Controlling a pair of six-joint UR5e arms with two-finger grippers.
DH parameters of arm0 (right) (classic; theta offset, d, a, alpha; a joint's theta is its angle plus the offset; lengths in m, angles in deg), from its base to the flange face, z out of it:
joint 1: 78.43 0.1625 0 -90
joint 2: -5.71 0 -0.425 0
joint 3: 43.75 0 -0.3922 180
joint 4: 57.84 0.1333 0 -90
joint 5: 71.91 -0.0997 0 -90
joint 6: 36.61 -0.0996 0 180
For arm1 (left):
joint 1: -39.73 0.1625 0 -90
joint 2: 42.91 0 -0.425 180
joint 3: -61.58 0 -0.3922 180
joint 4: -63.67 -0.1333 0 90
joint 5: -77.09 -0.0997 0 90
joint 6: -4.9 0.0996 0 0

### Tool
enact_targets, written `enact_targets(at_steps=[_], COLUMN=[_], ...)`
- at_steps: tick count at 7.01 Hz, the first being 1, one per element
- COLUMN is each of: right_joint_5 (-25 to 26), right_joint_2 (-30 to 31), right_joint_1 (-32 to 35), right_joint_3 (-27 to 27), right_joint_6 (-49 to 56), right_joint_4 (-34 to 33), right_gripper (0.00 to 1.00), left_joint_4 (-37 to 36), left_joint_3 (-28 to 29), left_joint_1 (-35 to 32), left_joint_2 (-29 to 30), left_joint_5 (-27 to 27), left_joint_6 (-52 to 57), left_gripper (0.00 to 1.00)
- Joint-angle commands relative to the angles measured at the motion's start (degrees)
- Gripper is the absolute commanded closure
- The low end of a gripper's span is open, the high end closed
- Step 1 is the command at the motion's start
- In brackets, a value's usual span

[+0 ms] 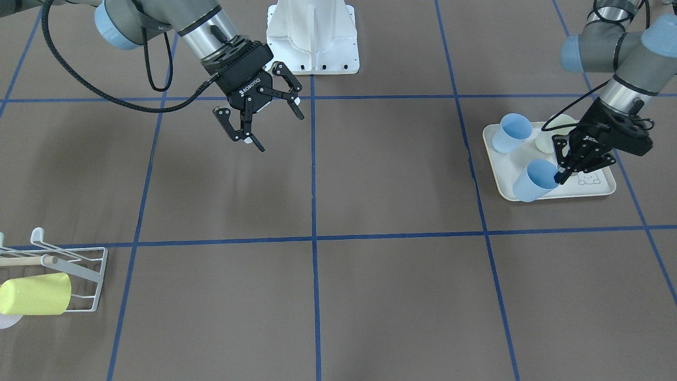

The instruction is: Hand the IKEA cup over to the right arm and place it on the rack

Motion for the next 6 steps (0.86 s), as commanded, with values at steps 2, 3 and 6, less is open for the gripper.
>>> enact_targets(at_steps=[2, 3, 6], right_joint_5=[-0.17, -0.17, 0.0], right_joint_2=[0.54, 0.63, 0.02], right_joint_1=[-3.7, -4.76, -5.21], right_joint_3=[4.2, 5.0, 4.75], right_joint_6=[3.94, 8.5, 22.4], right_joint_4=[16.9, 20.27, 20.66], right_gripper=[0.02, 0.02, 0.04], left_joint_4=[-2.17, -2.18, -1.48], left_joint_3=[-3.95, -6.32, -13.53], left_joint_1=[-6.51, -6.34, 0.74], left_joint_2=[6.08, 8.88, 18.02], left_joint_5=[14.2, 16.48, 17.91], left_joint_6=[-5.89, -16.39, -42.9], left_gripper=[1.0, 1.0, 1.0])
